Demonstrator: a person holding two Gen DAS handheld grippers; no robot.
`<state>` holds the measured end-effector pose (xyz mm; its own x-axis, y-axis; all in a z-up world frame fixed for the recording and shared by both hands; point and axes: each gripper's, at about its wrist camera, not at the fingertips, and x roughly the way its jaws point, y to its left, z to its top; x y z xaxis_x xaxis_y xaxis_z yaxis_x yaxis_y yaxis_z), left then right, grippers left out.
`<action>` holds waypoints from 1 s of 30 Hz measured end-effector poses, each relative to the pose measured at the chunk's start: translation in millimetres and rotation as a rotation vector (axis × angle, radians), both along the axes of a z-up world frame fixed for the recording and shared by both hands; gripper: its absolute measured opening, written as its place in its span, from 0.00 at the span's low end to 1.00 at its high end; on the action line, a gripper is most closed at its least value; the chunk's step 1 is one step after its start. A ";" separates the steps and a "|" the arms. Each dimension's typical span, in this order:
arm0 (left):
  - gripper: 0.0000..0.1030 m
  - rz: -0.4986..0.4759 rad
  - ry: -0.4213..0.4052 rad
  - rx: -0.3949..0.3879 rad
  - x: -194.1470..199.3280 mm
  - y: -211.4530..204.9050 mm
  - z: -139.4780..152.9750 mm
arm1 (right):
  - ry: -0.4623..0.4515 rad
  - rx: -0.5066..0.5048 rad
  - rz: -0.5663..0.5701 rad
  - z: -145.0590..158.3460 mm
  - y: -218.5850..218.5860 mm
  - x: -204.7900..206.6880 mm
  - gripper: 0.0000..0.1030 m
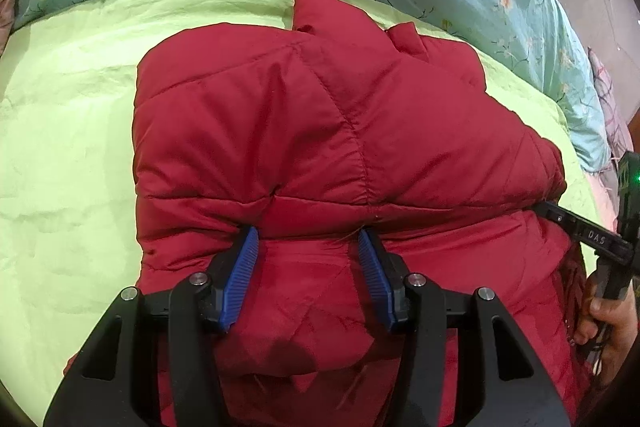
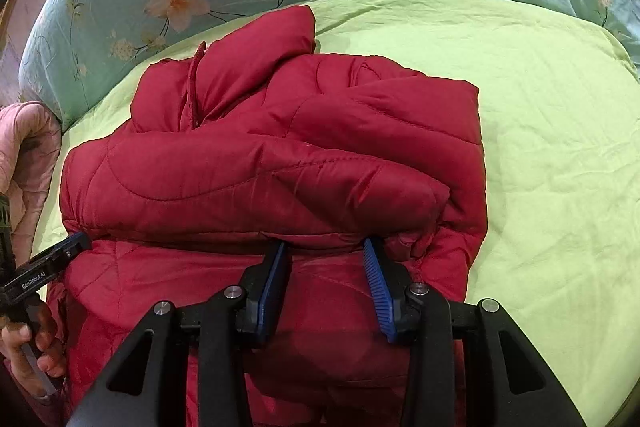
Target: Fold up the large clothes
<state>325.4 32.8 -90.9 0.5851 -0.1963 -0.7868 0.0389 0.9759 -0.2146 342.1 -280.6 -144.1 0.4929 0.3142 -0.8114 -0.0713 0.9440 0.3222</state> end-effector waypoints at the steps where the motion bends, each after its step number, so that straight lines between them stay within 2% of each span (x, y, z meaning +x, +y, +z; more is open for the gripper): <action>1: 0.50 -0.003 0.004 0.004 0.2 -0.3 0.8 | 0.002 0.000 0.000 -0.2 1.5 1.6 0.39; 6: 0.50 -0.021 0.014 0.001 -6.2 3.0 10.4 | 0.007 0.017 -0.011 3.5 -0.5 1.3 0.39; 10: 0.50 -0.004 0.007 -0.041 -22.0 15.7 19.2 | -0.007 0.011 -0.038 18.6 -4.2 -10.4 0.40; 13: 0.50 0.011 0.001 -0.058 -36.1 21.6 25.0 | -0.028 0.011 -0.058 32.8 -9.5 -27.7 0.42; 19: 0.51 0.056 -0.016 -0.033 -81.8 33.3 38.2 | -0.050 0.061 -0.059 50.3 -24.5 -73.0 0.42; 25: 0.53 0.139 -0.004 -0.097 -132.1 60.1 34.0 | -0.050 0.123 -0.050 55.6 -30.1 -121.3 0.44; 30: 0.53 0.184 0.005 -0.114 -165.9 72.5 32.6 | -0.053 0.171 -0.044 61.7 -32.7 -157.9 0.44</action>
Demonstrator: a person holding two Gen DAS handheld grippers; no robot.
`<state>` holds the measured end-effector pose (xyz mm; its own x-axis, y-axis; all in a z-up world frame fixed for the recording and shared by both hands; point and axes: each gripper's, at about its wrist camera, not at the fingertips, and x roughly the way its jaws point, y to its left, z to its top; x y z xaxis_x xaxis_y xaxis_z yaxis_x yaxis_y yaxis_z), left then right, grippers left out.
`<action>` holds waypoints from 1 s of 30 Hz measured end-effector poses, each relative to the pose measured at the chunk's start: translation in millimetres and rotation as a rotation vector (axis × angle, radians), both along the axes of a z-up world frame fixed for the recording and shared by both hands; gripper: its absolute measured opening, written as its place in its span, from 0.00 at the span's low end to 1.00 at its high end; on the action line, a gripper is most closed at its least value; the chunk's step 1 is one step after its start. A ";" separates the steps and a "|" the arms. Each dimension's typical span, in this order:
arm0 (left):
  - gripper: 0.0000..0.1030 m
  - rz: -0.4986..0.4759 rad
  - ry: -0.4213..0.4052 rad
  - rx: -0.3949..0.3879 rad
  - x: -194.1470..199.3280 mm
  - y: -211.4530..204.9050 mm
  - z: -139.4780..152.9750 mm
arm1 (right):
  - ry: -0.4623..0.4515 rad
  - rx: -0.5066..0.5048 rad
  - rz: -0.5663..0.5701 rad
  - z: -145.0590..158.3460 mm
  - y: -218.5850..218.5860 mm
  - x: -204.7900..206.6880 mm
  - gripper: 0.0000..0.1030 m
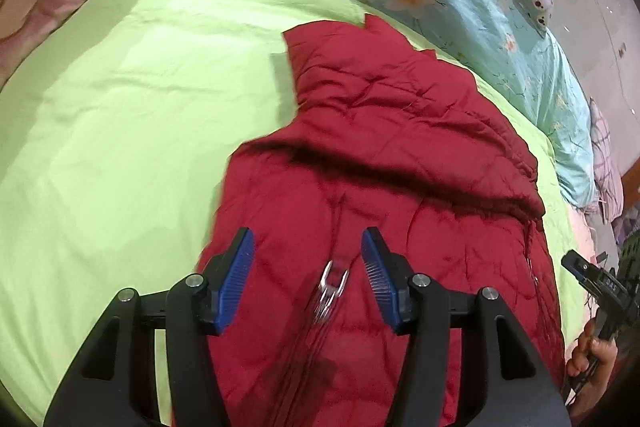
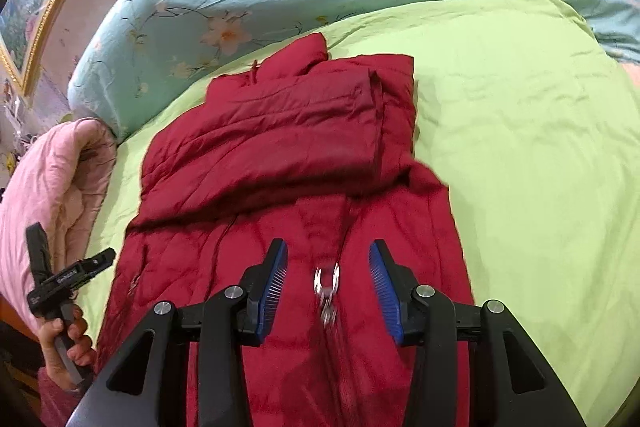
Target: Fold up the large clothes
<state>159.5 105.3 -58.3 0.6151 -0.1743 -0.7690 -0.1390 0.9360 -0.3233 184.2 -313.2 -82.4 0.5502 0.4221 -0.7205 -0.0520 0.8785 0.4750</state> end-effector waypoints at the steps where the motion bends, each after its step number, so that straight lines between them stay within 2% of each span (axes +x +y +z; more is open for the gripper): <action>1: 0.53 0.005 -0.002 -0.001 -6.2 1.2 0.7 | -0.003 0.004 0.001 1.7 -0.7 -4.9 0.44; 5: 0.53 0.026 -0.006 -0.011 -30.1 7.2 1.6 | -0.015 0.010 -0.005 7.9 -7.1 -29.8 0.49; 12: 0.53 0.005 0.003 -0.020 -56.4 3.1 0.2 | 0.006 0.030 -0.014 5.9 -14.8 -64.1 0.51; 14: 0.53 -0.006 0.008 -0.002 -64.2 0.3 0.3 | 0.008 0.035 -0.021 5.9 -16.9 -72.3 0.56; 17: 0.58 -0.003 0.009 0.006 -75.5 1.9 -1.0 | 0.005 0.043 -0.040 7.4 -24.3 -84.9 0.60; 28: 0.59 0.010 0.048 -0.036 -116.2 22.0 -11.6 | 0.034 0.033 -0.119 1.4 -53.0 -126.1 0.60; 30: 0.64 0.004 0.054 -0.035 -122.6 24.2 -13.5 | 0.047 0.037 -0.129 -2.4 -55.7 -134.8 0.60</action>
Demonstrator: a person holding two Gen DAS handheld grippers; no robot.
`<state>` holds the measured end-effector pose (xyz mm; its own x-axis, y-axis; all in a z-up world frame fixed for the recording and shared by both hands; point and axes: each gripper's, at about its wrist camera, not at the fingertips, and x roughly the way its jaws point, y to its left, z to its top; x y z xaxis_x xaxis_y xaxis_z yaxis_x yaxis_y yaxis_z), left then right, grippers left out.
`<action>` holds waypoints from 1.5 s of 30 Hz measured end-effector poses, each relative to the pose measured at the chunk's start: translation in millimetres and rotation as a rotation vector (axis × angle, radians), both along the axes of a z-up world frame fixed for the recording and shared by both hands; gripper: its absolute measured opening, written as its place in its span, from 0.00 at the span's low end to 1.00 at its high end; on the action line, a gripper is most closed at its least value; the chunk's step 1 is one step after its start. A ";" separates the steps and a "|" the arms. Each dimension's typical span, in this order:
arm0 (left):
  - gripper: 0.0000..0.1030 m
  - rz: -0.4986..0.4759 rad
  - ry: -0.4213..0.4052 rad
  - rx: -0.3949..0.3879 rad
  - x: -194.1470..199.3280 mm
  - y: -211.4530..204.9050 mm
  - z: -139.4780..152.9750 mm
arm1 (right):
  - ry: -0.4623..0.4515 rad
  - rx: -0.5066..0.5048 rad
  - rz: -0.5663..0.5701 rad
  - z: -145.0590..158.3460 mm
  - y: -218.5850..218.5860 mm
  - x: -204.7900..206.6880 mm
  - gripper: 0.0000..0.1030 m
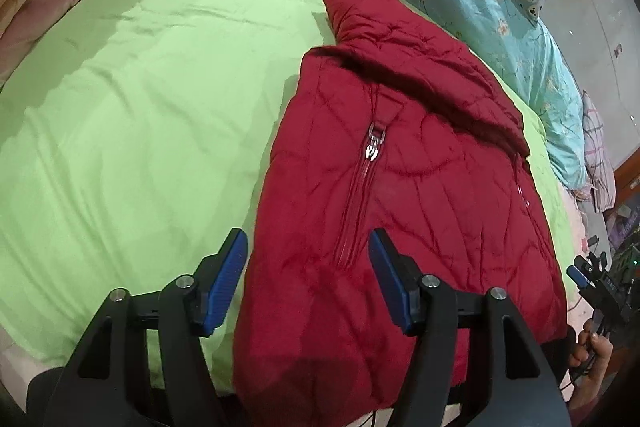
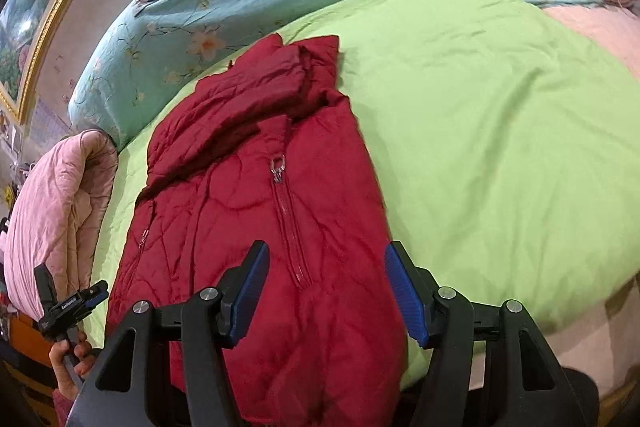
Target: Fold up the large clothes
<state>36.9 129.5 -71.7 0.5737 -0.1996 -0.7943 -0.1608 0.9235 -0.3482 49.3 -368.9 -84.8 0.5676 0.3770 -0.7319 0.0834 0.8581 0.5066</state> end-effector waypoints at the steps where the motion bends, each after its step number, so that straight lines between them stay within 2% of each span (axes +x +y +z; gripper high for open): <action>1: 0.65 0.002 0.002 0.000 -3.5 1.4 -1.0 | 0.006 0.003 -0.002 -1.8 -0.4 -3.5 0.61; 3: 0.65 0.005 0.007 -0.015 -8.2 4.5 -3.6 | 0.013 0.009 0.000 -4.4 -0.6 -10.6 0.63; 5: 0.65 0.005 0.015 -0.051 -13.4 6.3 -7.1 | 0.016 0.006 0.001 -5.4 -1.0 -15.8 0.68; 8: 0.65 -0.022 0.029 -0.093 -20.3 3.7 -12.2 | 0.020 0.003 0.003 -6.6 -2.9 -25.8 0.69; 16: 0.65 -0.057 0.074 -0.068 -36.0 -15.3 -28.2 | 0.071 0.013 0.017 -20.9 -0.6 -45.7 0.69; 18: 0.74 -0.064 0.081 -0.066 -38.5 -19.4 -30.8 | 0.086 0.014 0.026 -25.7 -0.4 -50.9 0.69; 23: 0.75 -0.085 0.086 -0.041 -44.2 -30.8 -32.6 | 0.125 0.057 0.014 -39.6 -3.7 -59.8 0.70; 29: 0.80 -0.092 0.094 -0.069 -45.8 -33.5 -36.9 | 0.134 0.126 0.064 -49.3 11.2 -61.2 0.72; 33: 0.79 -0.097 0.091 -0.087 -46.1 -34.5 -36.7 | 0.141 0.129 0.089 -53.6 23.0 -58.9 0.69; 35: 0.79 -0.111 0.086 -0.092 -47.1 -36.6 -35.5 | 0.128 0.136 0.104 -49.1 25.0 -59.5 0.60; 36: 0.74 -0.120 0.083 -0.091 -47.7 -38.4 -34.7 | 0.125 0.138 0.109 -47.4 25.7 -59.9 0.57; 37: 0.71 -0.126 0.080 -0.087 -48.1 -40.8 -33.7 | 0.118 0.138 0.112 -44.8 25.7 -60.8 0.48; 38: 0.63 -0.132 0.076 -0.084 -48.7 -42.3 -32.6 | 0.112 0.140 0.116 -42.7 26.3 -61.3 0.40; 39: 0.48 -0.138 0.069 -0.082 -48.9 -44.3 -31.3 | 0.107 0.145 0.117 -41.5 26.3 -62.1 0.37; 41: 0.26 -0.144 0.060 -0.073 -49.1 -45.8 -28.5 | 0.092 0.147 0.120 -39.0 27.3 -63.0 0.27; 45: 0.19 -0.164 0.011 -0.062 -51.6 -46.9 -14.0 | 0.054 0.141 0.128 -29.6 30.9 -61.9 0.22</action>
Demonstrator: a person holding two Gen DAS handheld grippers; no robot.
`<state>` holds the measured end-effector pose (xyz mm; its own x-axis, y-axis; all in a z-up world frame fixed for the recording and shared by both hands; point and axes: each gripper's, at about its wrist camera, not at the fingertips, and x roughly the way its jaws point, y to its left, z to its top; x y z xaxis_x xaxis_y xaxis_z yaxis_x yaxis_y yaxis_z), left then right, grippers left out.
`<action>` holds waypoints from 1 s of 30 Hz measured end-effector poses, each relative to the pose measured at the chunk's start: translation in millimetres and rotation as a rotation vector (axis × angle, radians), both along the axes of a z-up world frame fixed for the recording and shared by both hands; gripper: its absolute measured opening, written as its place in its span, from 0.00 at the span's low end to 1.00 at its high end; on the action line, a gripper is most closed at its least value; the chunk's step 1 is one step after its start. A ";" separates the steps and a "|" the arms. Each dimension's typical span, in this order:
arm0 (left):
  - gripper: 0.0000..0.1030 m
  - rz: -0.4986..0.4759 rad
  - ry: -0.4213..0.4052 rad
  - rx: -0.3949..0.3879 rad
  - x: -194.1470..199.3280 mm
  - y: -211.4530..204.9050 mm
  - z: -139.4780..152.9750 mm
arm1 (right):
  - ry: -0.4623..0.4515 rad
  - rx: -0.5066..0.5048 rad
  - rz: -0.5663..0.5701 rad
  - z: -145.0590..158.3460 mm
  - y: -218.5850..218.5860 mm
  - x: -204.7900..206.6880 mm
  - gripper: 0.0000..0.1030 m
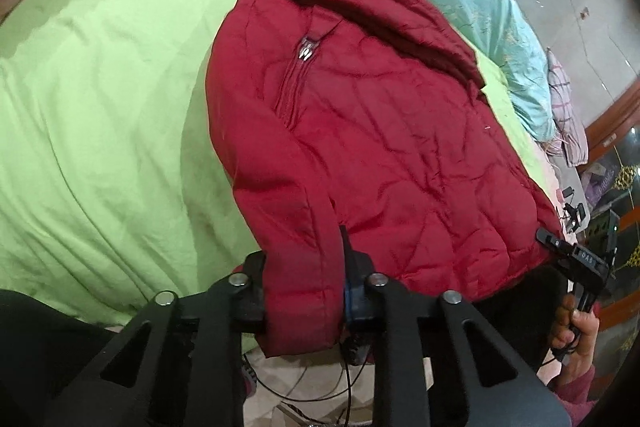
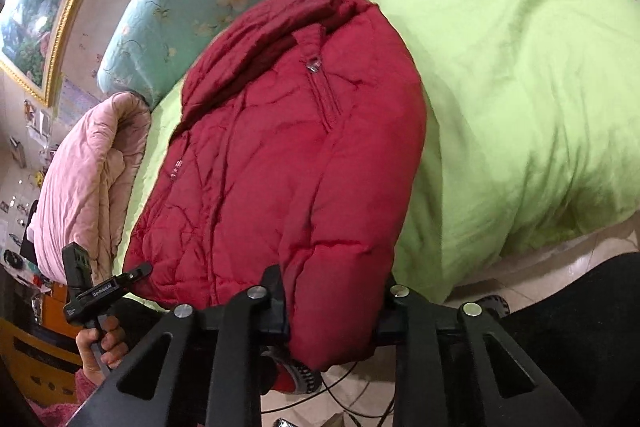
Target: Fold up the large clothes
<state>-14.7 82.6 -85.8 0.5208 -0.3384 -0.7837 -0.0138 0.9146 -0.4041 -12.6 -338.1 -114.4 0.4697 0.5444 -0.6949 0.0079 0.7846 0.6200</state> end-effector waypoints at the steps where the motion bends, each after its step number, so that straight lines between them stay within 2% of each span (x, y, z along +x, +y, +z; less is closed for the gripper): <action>1: 0.18 -0.004 -0.012 0.003 -0.6 -1.2 3.8 | -0.014 0.008 -0.001 3.2 0.4 0.7 0.22; 9: 0.17 -0.003 -0.077 0.026 1.0 -11.9 25.0 | -0.074 0.054 0.001 19.9 -2.4 8.3 0.21; 18: 0.16 -0.002 -0.188 0.026 10.0 -16.9 62.0 | -0.130 0.061 -0.002 40.0 -2.3 13.9 0.20; 26: 0.16 0.029 -0.289 0.012 32.1 -8.7 96.4 | -0.223 0.074 0.003 72.2 -2.7 34.1 0.20; 30: 0.16 0.061 -0.322 -0.035 47.7 3.0 107.6 | -0.269 0.073 -0.004 88.1 -6.2 50.0 0.19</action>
<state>32.9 85.6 21.8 0.7601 -0.3228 -0.5640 0.0652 0.9014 -0.4281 37.4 -344.3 -26.3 0.6342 0.5865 -0.5038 -0.1616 0.7377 0.6555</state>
